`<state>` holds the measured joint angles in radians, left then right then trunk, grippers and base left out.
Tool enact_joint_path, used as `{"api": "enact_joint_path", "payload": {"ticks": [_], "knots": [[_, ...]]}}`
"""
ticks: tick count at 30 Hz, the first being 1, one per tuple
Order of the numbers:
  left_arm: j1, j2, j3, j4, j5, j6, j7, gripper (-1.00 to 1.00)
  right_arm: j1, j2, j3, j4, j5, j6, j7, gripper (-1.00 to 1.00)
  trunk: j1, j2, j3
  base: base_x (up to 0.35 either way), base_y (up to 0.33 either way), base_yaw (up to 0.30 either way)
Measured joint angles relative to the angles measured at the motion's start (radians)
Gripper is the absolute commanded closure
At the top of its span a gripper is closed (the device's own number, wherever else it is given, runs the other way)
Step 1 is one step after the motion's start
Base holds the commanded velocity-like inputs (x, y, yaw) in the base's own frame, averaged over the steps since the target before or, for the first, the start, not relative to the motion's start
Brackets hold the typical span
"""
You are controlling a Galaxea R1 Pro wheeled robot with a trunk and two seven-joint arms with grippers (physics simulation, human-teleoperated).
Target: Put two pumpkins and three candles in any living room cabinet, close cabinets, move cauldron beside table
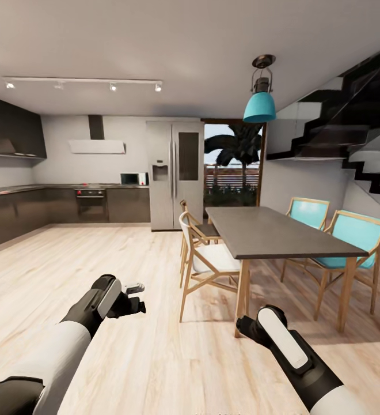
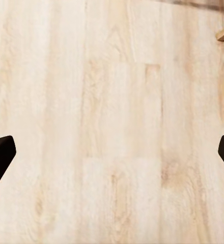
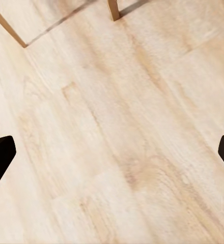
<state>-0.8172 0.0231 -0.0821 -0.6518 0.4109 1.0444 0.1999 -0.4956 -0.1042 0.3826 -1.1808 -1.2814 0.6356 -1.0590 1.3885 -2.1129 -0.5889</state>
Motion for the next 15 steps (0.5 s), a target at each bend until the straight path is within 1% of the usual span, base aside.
{"api": "enact_joint_path", "payload": {"ticks": [2, 5, 10, 15], "knots": [[0.000, 0.000, 0.000, 0.000, 0.000, 0.000, 0.000, -1.00, 0.000, -0.011, -0.001, 0.016, 0.002, 0.003, 0.052, -1.00, 0.000, 0.000, -0.002, 0.000, 0.000, -0.219], [0.000, 0.000, 0.000, 0.000, 0.000, 0.000, 0.000, -1.00, 0.000, -0.019, 0.000, 0.023, 0.003, 0.004, 0.079, -1.00, 0.000, 0.000, -0.006, 0.000, 0.000, -0.217], [0.000, 0.000, -0.001, 0.000, 0.000, 0.000, 0.000, -1.00, 0.000, -0.026, 0.000, 0.029, 0.003, 0.005, 0.102, -1.00, 0.000, 0.000, -0.012, 0.000, 0.000, -0.215], [0.000, 0.000, -0.001, 0.000, 0.000, 0.000, 0.000, -1.00, 0.000, -0.029, 0.000, 0.030, 0.003, 0.005, 0.108, -1.00, 0.000, 0.000, -0.017, 0.000, 0.001, -0.214]]}}
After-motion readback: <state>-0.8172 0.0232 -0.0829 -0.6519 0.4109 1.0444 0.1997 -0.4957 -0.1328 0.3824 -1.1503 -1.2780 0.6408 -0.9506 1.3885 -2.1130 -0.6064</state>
